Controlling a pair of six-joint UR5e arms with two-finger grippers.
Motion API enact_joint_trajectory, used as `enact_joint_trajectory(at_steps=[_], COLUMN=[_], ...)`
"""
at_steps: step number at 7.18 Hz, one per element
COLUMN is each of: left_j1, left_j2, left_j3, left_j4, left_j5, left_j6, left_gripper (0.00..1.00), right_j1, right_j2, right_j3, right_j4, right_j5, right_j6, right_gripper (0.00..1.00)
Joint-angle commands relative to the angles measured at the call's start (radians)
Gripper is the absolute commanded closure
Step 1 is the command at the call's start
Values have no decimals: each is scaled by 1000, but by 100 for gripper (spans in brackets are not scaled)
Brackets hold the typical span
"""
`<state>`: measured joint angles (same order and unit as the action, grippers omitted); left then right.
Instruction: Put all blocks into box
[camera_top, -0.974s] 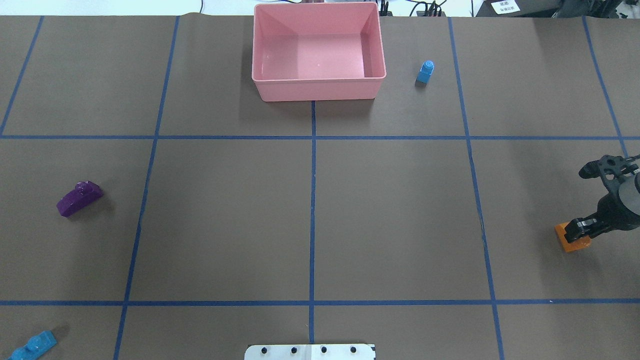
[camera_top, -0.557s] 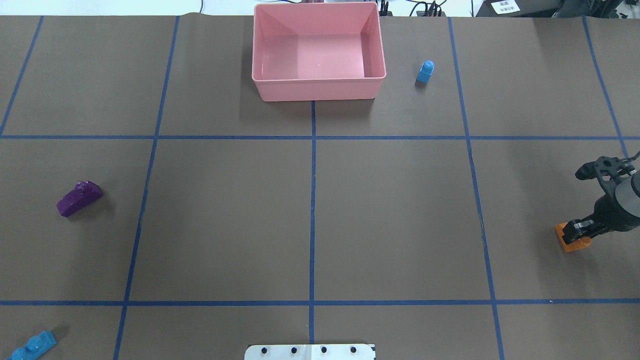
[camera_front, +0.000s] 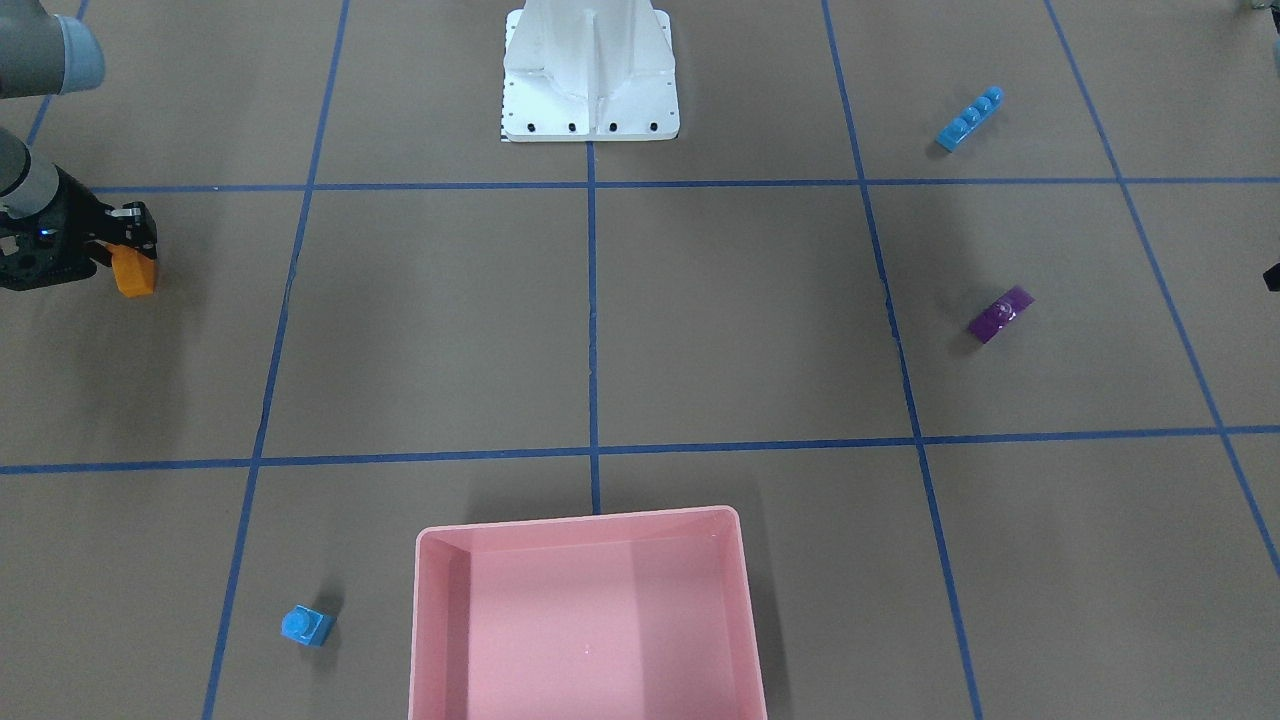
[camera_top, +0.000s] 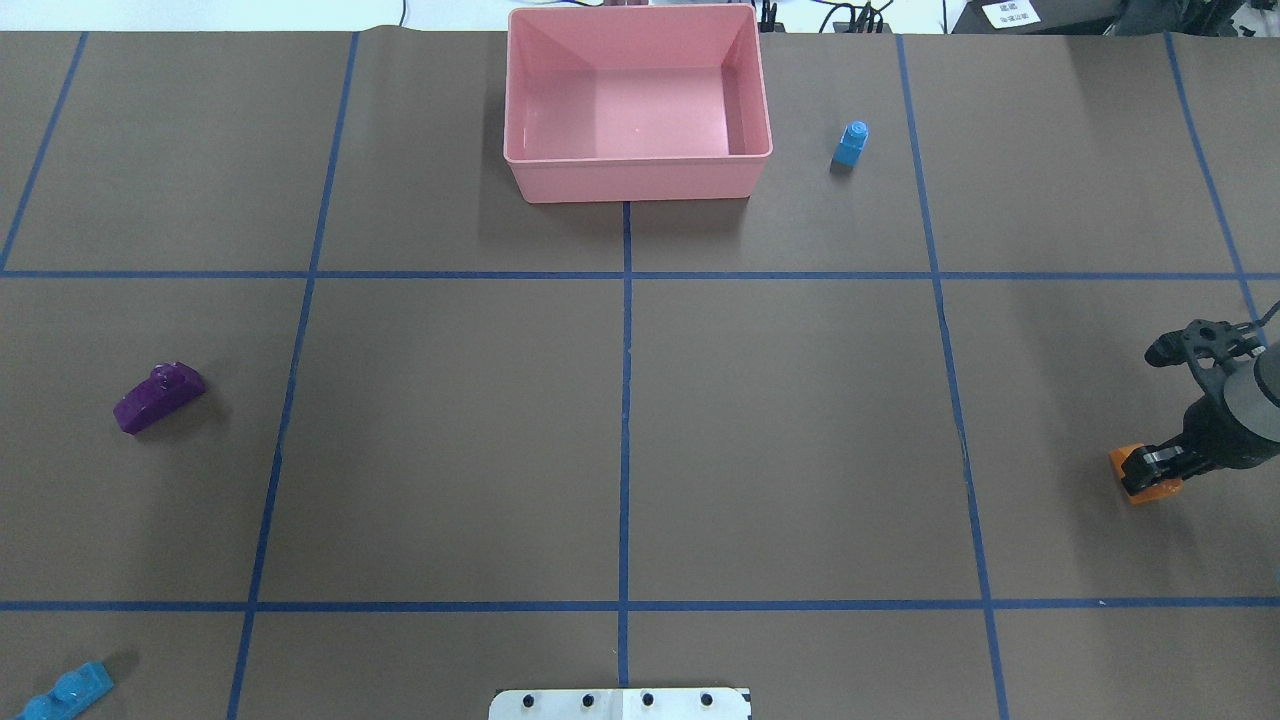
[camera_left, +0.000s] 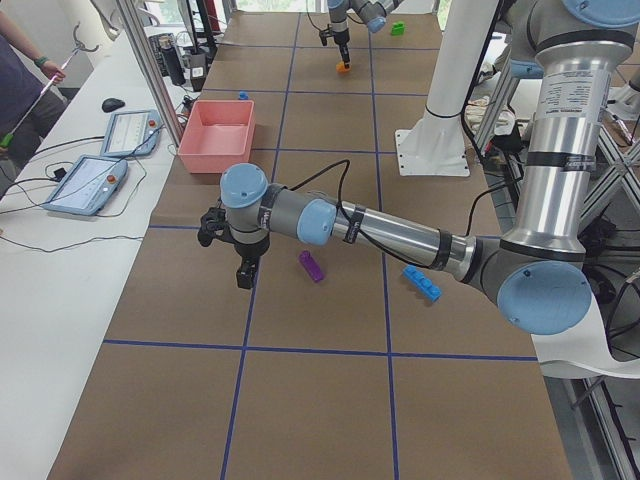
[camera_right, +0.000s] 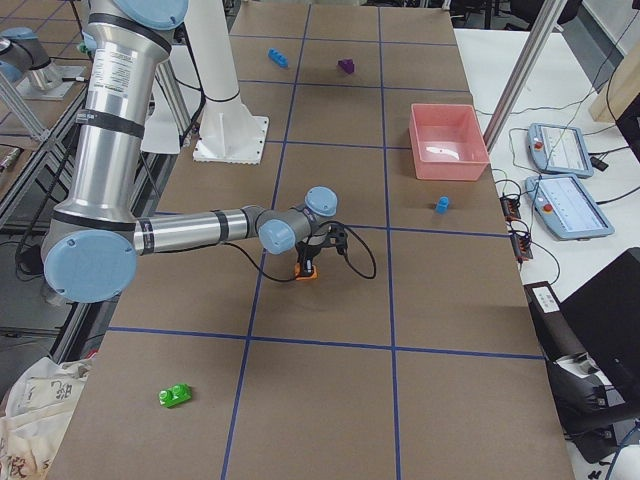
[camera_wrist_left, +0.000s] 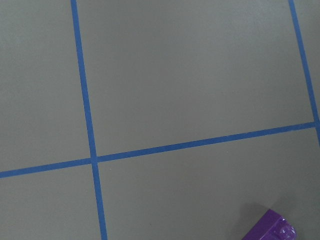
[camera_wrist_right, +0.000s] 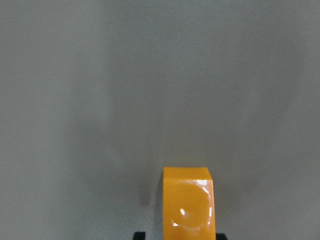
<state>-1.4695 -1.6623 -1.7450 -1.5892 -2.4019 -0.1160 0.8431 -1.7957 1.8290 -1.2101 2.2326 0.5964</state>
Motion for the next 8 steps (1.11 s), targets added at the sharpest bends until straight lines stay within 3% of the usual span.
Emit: enact_joint_trajectory(at_steps=[1,2,3,4,6,7,8], left_j1=[0,0,2,2,21,70,116], left_j2=[-1,1,-2,-2,-5,-10,-28], left_j3=[-4,-7,-7,-7,-8,-14,-13], left_j4=[0,0,2,2,0,2,0], left_j5=[-2,-2,0,1,0,6,10], left_j6=[-1,-1,-4,-20,-21,-22,-87], left_gripper=[0,0,0,0,0,0,0], right_j1=[-1,1,14,58,184,241,293], right_j2=[-1,-1,2,-2,-1,56,194], right_j3=[-4,-2,22,54,146,198,197], right_j4=[-3,-3,-5,-9,-96,-193,-300], right_j5=[-2,-2,8,15,134,162,162], right_j6=[0,0,-1,-3,-3,-3,-1], right_gripper=[50,76,92,100,100,100,100])
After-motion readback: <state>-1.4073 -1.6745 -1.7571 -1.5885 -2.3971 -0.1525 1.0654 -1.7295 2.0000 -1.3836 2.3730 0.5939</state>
